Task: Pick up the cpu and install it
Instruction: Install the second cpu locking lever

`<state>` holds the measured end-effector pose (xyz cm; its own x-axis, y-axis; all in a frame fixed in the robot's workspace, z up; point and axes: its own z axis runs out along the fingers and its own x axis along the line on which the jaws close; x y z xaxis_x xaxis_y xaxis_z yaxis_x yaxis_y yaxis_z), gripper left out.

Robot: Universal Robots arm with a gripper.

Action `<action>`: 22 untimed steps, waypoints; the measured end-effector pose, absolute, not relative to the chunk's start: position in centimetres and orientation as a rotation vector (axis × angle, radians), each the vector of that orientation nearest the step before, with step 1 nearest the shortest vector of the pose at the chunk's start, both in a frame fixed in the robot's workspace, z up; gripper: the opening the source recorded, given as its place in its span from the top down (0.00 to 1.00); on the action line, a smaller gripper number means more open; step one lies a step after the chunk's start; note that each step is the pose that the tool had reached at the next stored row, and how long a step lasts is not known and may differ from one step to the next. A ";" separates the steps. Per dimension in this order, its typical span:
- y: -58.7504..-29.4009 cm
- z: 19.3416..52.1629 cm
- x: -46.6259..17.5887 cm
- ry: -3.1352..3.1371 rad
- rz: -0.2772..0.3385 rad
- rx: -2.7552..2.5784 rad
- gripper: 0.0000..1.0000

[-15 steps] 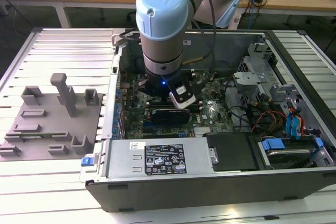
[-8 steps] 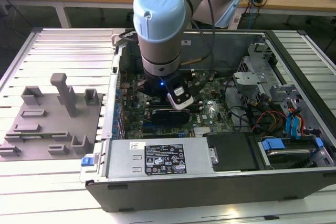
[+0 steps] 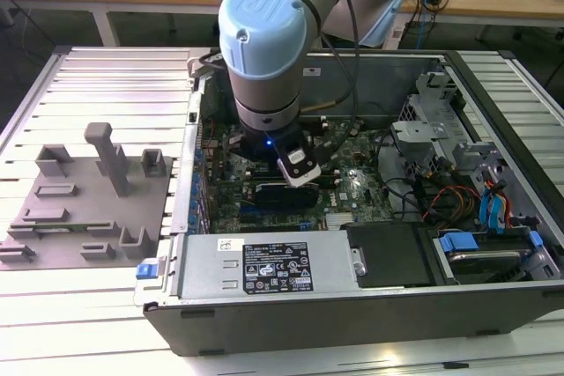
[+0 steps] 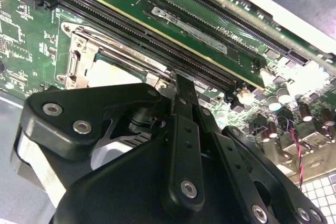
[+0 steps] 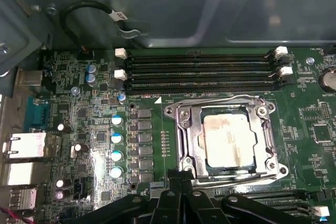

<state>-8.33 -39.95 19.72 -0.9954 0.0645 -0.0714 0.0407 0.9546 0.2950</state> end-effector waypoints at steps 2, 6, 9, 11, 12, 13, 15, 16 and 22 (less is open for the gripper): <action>-39.9 19.6 -8.4 3.023 0.460 0.093 0.89; -39.9 19.5 -8.6 3.021 0.463 0.106 0.89; -39.9 19.3 -8.7 3.020 0.463 0.113 0.89; -39.9 19.3 -8.7 3.020 0.462 0.117 0.89; -39.9 19.3 -8.7 3.021 0.455 0.117 0.89; -39.9 19.4 -8.7 3.021 0.451 0.116 0.89; -39.9 20.0 -8.7 3.021 0.451 0.116 0.89; -39.9 20.6 -8.7 3.021 0.450 0.116 0.89; -39.9 22.6 -8.8 3.023 0.433 0.119 0.89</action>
<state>-8.75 -39.86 22.57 -0.9934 0.0887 -0.0734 0.0645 0.9570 0.2830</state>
